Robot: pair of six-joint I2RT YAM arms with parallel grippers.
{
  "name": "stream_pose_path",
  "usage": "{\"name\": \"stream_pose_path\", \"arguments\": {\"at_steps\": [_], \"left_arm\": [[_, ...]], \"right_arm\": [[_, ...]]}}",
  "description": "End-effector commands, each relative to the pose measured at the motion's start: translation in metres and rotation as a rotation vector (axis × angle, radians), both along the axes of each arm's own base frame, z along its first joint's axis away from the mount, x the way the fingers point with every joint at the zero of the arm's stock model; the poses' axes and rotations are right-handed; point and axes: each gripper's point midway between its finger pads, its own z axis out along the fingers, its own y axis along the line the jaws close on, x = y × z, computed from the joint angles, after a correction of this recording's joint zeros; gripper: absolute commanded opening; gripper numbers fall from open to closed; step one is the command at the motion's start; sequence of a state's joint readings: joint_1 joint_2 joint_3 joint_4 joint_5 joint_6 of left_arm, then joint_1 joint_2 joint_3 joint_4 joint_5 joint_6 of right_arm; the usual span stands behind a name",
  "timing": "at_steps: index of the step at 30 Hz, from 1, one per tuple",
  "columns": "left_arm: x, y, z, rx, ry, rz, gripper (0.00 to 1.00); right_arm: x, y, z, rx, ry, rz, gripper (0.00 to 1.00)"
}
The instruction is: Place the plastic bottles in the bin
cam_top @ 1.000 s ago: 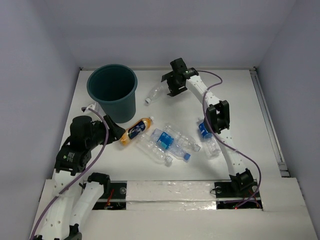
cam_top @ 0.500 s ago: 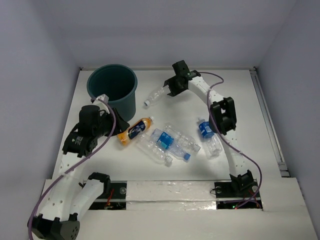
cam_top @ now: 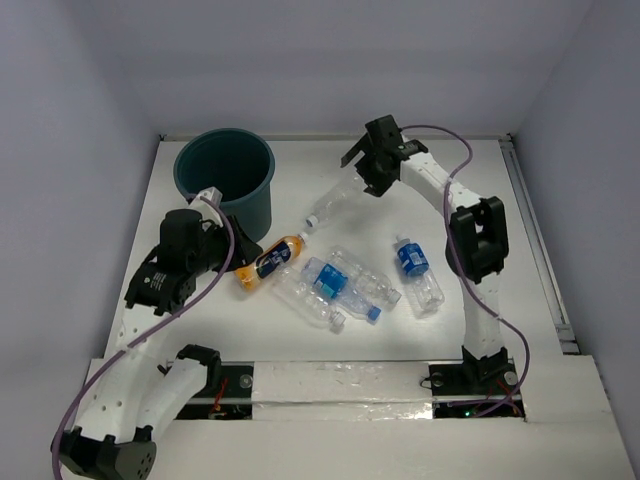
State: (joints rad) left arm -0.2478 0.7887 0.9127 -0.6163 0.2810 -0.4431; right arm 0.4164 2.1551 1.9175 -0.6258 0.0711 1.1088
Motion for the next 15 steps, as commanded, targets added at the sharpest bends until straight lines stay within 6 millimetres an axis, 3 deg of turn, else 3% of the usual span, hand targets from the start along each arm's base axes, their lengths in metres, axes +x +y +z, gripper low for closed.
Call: {"name": "stream_pose_path", "arguments": {"at_steps": [1, 2, 3, 5, 12, 15], "left_arm": [[0.002, -0.004, 0.032, -0.032, -0.103, -0.018, 0.43], [0.001, -0.004, 0.035, -0.033, -0.111, -0.017, 0.43], [0.0, -0.003, 0.036, -0.03, -0.109, -0.016, 0.43], [-0.002, -0.003, 0.036, -0.022, -0.112, -0.019, 0.43], [-0.006, 0.003, 0.037, -0.004, -0.136, -0.002, 0.43], [-0.007, 0.007, 0.029, 0.016, -0.129, 0.008, 0.44]], "right_arm": [[0.006, -0.009, -0.018, -0.081, 0.04, 0.015, 1.0], [0.011, -0.008, -0.015, -0.087, 0.041, 0.012, 1.0], [0.009, -0.009, -0.031, -0.106, 0.076, 0.015, 1.0], [0.009, -0.009, -0.035, -0.11, 0.091, 0.01, 1.0], [-0.007, -0.023, -0.058, -0.175, 0.179, -0.009, 0.99], [-0.005, -0.021, -0.059, -0.168, 0.172, -0.004, 0.89]]}}
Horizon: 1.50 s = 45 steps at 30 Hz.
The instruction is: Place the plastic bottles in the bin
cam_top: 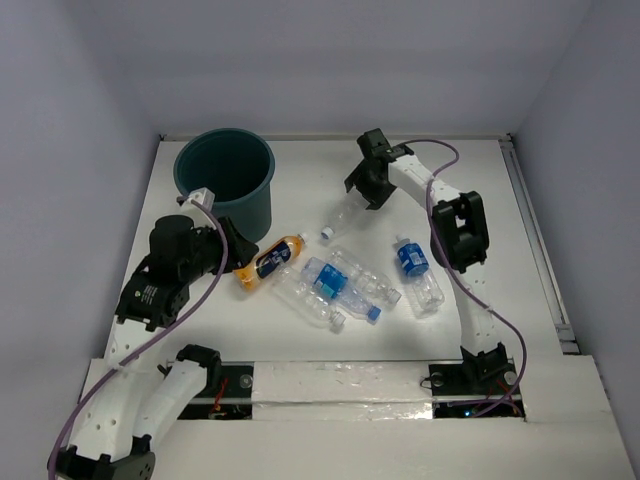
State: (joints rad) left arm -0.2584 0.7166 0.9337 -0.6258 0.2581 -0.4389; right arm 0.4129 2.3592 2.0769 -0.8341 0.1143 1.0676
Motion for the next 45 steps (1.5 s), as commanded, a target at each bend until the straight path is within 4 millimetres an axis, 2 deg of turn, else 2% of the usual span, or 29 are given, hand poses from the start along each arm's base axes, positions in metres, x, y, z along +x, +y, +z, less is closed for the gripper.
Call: {"name": "stream_pose_path", "arguments": {"at_steps": [1, 3, 4, 5, 6, 7, 8, 9, 10, 14, 15, 16, 18, 19, 21, 22, 23, 25, 26, 27, 30, 31, 33, 34, 38, 40, 43, 44, 45], "left_arm": [[0.002, 0.006, 0.003, 0.034, -0.035, 0.011, 0.45], [0.0, 0.008, -0.01, 0.061, -0.002, 0.009, 0.5], [0.0, 0.009, -0.014, 0.066, 0.007, 0.01, 0.52], [0.0, 0.009, -0.017, 0.071, 0.013, 0.008, 0.56], [-0.001, 0.009, -0.023, 0.074, 0.024, 0.009, 0.58], [-0.001, 0.01, -0.025, 0.076, 0.029, 0.016, 0.6], [-0.001, 0.011, -0.027, 0.077, 0.032, 0.021, 0.65], [0.0, 0.011, -0.03, 0.078, 0.039, 0.024, 0.66], [0.001, 0.011, -0.031, 0.077, 0.04, 0.031, 0.67], [0.007, 0.014, -0.036, 0.078, 0.055, 0.065, 0.67], [0.01, 0.014, -0.038, 0.079, 0.057, 0.07, 0.67], [0.011, 0.013, -0.039, 0.071, 0.063, 0.076, 0.67], [0.013, 0.012, -0.038, 0.063, 0.064, 0.08, 0.67], [0.013, 0.011, -0.038, 0.057, 0.064, 0.083, 0.66], [0.014, 0.011, -0.04, 0.048, 0.068, 0.095, 0.66], [0.014, 0.012, -0.042, 0.049, 0.076, 0.098, 0.66], [0.013, 0.012, -0.045, 0.047, 0.085, 0.1, 0.65], [0.012, 0.012, -0.053, 0.052, 0.109, 0.098, 0.65], [0.011, 0.011, -0.056, 0.054, 0.118, 0.097, 0.62], [0.01, 0.011, -0.061, 0.054, 0.131, 0.094, 0.6], [0.01, 0.008, -0.072, 0.049, 0.163, 0.086, 0.58], [0.01, 0.008, -0.074, 0.048, 0.174, 0.088, 0.58], [0.012, 0.008, -0.079, 0.06, 0.19, 0.089, 0.58], [0.013, 0.01, -0.081, 0.075, 0.191, 0.096, 0.58], [0.017, 0.016, -0.084, 0.116, 0.196, 0.108, 0.58], [0.02, 0.018, -0.086, 0.135, 0.201, 0.114, 0.59], [0.024, 0.02, -0.091, 0.157, 0.21, 0.111, 0.6], [0.024, 0.019, -0.093, 0.157, 0.218, 0.107, 0.63], [0.025, 0.017, -0.098, 0.165, 0.235, 0.093, 0.66]], "right_arm": [[0.006, -0.005, 0.02, -0.011, -0.043, -0.002, 0.72], [0.012, -0.004, 0.028, -0.009, -0.078, -0.006, 0.55], [0.011, -0.005, 0.028, -0.009, -0.09, 0.0, 0.42], [0.015, -0.006, 0.036, -0.009, -0.129, -0.004, 0.38], [0.019, -0.006, 0.069, 0.015, -0.208, -0.007, 0.37], [0.028, -0.004, 0.09, 0.04, -0.29, -0.011, 0.36], [0.028, -0.008, 0.102, 0.038, -0.328, -0.023, 0.34], [0.028, -0.009, 0.145, 0.069, -0.421, -0.024, 0.34], [0.035, -0.007, 0.173, 0.091, -0.512, -0.009, 0.35], [0.024, 0.024, 0.28, 0.164, -0.747, 0.094, 0.37], [0.02, 0.031, 0.312, 0.186, -0.814, 0.109, 0.37], [0.011, 0.046, 0.332, 0.198, -0.866, 0.152, 0.37], [0.003, 0.061, 0.358, 0.22, -0.932, 0.184, 0.37], [-0.002, 0.068, 0.383, 0.244, -0.992, 0.193, 0.37], [-0.008, 0.09, 0.395, 0.245, -1.034, 0.23, 0.37], [-0.013, 0.095, 0.416, 0.253, -1.09, 0.242, 0.37], [-0.014, 0.11, 0.412, 0.256, -1.091, 0.257, 0.37], [-0.015, 0.123, 0.419, 0.264, -1.123, 0.257, 0.38], [-0.016, 0.124, 0.43, 0.248, -1.159, 0.233, 0.38], [-0.017, 0.14, 0.424, 0.25, -1.162, 0.248, 0.38], [-0.023, 0.161, 0.43, 0.238, -1.203, 0.249, 0.39], [-0.014, 0.166, 0.414, 0.207, -1.188, 0.252, 0.39], [-0.011, 0.171, 0.408, 0.187, -1.187, 0.237, 0.39], [-0.01, 0.177, 0.396, 0.167, -1.173, 0.245, 0.4], [-0.003, 0.184, 0.374, 0.11, -1.152, 0.254, 0.44], [-0.005, 0.19, 0.37, 0.105, -1.151, 0.271, 0.48], [-0.014, 0.203, 0.369, 0.097, -1.167, 0.318, 0.64], [-0.015, 0.204, 0.371, 0.09, -1.174, 0.333, 0.76], [-0.018, 0.206, 0.374, 0.104, -1.179, 0.353, 0.83]]}}
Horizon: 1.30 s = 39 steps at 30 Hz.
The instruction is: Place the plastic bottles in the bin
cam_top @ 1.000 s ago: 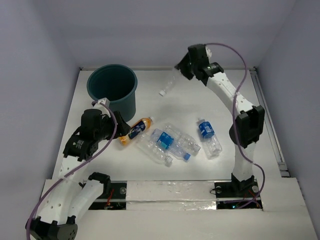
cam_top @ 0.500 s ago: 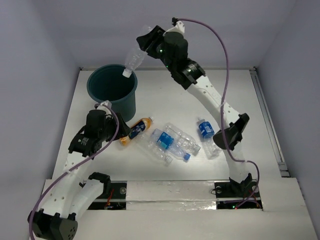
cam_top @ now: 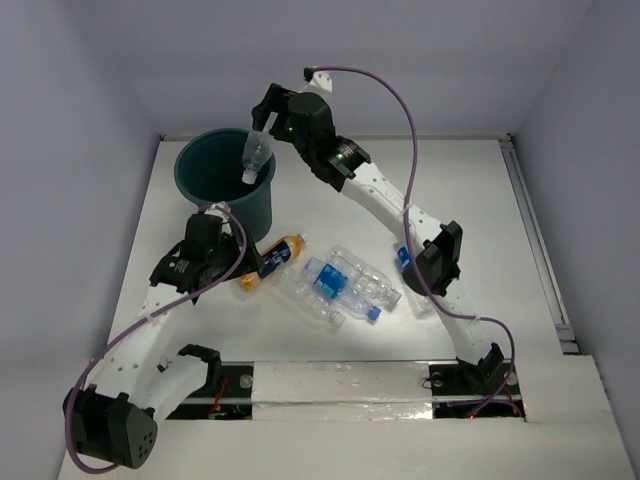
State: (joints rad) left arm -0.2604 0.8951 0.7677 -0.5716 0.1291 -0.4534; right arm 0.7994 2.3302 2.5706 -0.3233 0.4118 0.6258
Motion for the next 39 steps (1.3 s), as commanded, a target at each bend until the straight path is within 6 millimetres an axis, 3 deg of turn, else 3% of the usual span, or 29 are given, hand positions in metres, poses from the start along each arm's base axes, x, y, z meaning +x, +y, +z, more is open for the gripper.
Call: {"name": "stream_pose_path", "arguments": {"at_steps": [1, 2, 5, 8, 10, 11, 12, 13, 14, 15, 16, 17, 19, 20, 21, 22, 23, 26, 27, 29, 30, 34, 39], "left_arm": [[0.01, -0.003, 0.001, 0.017, -0.012, -0.032, 0.68], [0.01, -0.003, -0.002, 0.023, 0.002, -0.037, 0.71], [0.012, -0.006, -0.008, 0.041, 0.035, -0.059, 0.72], [0.021, -0.015, -0.005, 0.039, 0.034, -0.079, 0.72], [0.026, -0.019, -0.003, 0.057, 0.028, -0.081, 0.72], [0.026, -0.027, -0.002, 0.069, 0.022, -0.104, 0.72], [0.032, -0.031, 0.002, 0.088, 0.014, -0.109, 0.72], [0.036, -0.03, 0.002, 0.126, 0.006, -0.097, 0.72], [0.039, -0.031, 0.002, 0.151, -0.002, -0.095, 0.72], [0.042, -0.038, 0.001, 0.175, -0.003, -0.114, 0.72], [0.045, -0.038, -0.001, 0.205, -0.007, -0.105, 0.72], [0.047, -0.04, -0.002, 0.222, -0.013, -0.112, 0.72], [0.051, -0.047, -0.008, 0.26, -0.012, -0.125, 0.72], [0.053, -0.047, -0.009, 0.268, -0.012, -0.118, 0.72], [0.055, -0.05, -0.013, 0.278, -0.007, -0.122, 0.72], [0.056, -0.052, -0.013, 0.291, -0.013, -0.12, 0.72], [0.057, -0.055, -0.013, 0.294, -0.017, -0.121, 0.72], [0.051, -0.072, -0.008, 0.273, -0.05, -0.129, 0.7], [0.047, -0.077, -0.005, 0.258, -0.071, -0.133, 0.65], [0.04, -0.089, -0.002, 0.228, -0.102, -0.136, 0.62], [0.04, -0.092, 0.002, 0.206, -0.133, -0.136, 0.62], [0.053, -0.1, 0.005, 0.22, -0.18, -0.163, 0.59], [0.075, -0.099, -0.01, 0.362, -0.168, -0.189, 0.66]], "right_arm": [[-0.023, 0.003, 0.062, 0.051, -0.13, 0.042, 0.89], [-0.025, 0.004, 0.062, 0.045, -0.13, 0.052, 0.95], [-0.035, 0.0, 0.075, 0.044, -0.145, 0.08, 1.0], [-0.053, -0.011, 0.098, 0.043, -0.17, 0.116, 1.0], [-0.061, -0.018, 0.101, 0.028, -0.165, 0.126, 0.95], [-0.066, -0.023, 0.103, 0.024, -0.161, 0.128, 0.75], [-0.067, -0.023, 0.074, -0.025, -0.112, 0.136, 0.58], [-0.073, -0.029, 0.073, -0.03, -0.111, 0.139, 0.43], [-0.09, -0.048, 0.095, -0.008, -0.14, 0.139, 0.22], [-0.094, -0.058, 0.09, -0.016, -0.13, 0.142, 0.16], [-0.095, -0.064, 0.045, -0.071, -0.068, 0.15, 0.12], [-0.108, -0.092, 0.063, -0.037, -0.086, 0.137, 0.1], [-0.12, -0.114, 0.039, -0.052, -0.044, 0.153, 0.09], [-0.126, -0.126, -0.009, -0.108, 0.037, 0.151, 0.09], [-0.144, -0.147, 0.002, -0.087, 0.015, 0.153, 0.09], [-0.152, -0.159, -0.009, -0.099, 0.031, 0.148, 0.09], [-0.163, -0.169, -0.05, -0.148, 0.095, 0.152, 0.11], [-0.199, -0.196, -0.057, -0.117, 0.105, 0.158, 0.13], [-0.208, -0.205, -0.084, -0.138, 0.15, 0.147, 0.13], [-0.222, -0.223, -0.083, -0.102, 0.147, 0.124, 0.14], [-0.227, -0.228, -0.1, -0.112, 0.174, 0.118, 0.15], [-0.24, -0.242, -0.112, -0.09, 0.202, 0.104, 0.15], [-0.251, -0.259, -0.104, -0.094, 0.175, 0.085, 0.16]]}}
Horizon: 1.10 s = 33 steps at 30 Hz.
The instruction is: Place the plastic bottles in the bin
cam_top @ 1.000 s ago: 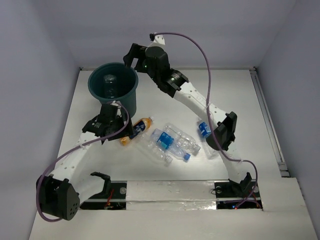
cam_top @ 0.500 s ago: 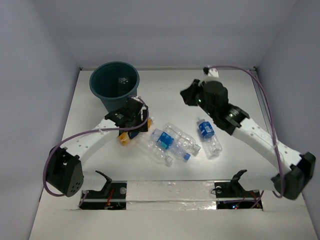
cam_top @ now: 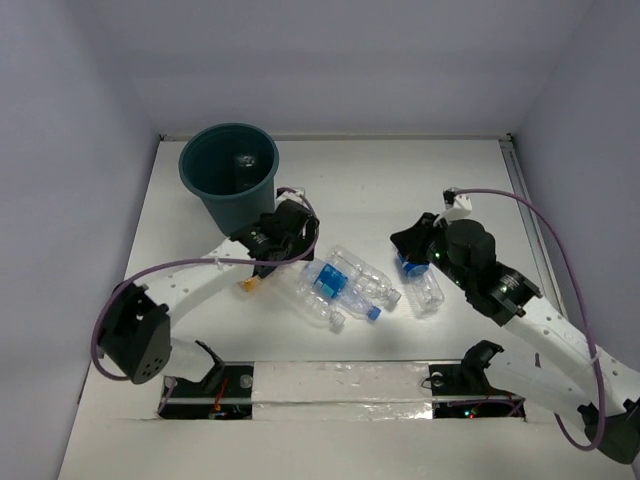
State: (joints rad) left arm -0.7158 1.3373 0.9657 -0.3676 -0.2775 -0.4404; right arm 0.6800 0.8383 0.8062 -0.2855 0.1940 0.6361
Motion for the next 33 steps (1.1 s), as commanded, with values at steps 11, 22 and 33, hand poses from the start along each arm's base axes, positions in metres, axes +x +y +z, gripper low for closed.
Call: {"name": "stream_pose_path", "arguments": {"at_steps": [11, 22, 33], "left_arm": [[0.046, 0.0, -0.032, 0.215, -0.004, 0.003, 0.75], [0.052, 0.023, -0.041, 0.314, -0.007, 0.053, 0.79], [0.051, 0.026, -0.073, 0.33, 0.076, 0.0, 0.79]], "right_arm": [[-0.025, -0.038, -0.009, -0.011, 0.016, -0.06, 0.49], [-0.041, -0.046, -0.036, -0.005, 0.086, -0.07, 0.57], [-0.034, -0.048, -0.036, -0.011, 0.105, -0.111, 0.76]]}}
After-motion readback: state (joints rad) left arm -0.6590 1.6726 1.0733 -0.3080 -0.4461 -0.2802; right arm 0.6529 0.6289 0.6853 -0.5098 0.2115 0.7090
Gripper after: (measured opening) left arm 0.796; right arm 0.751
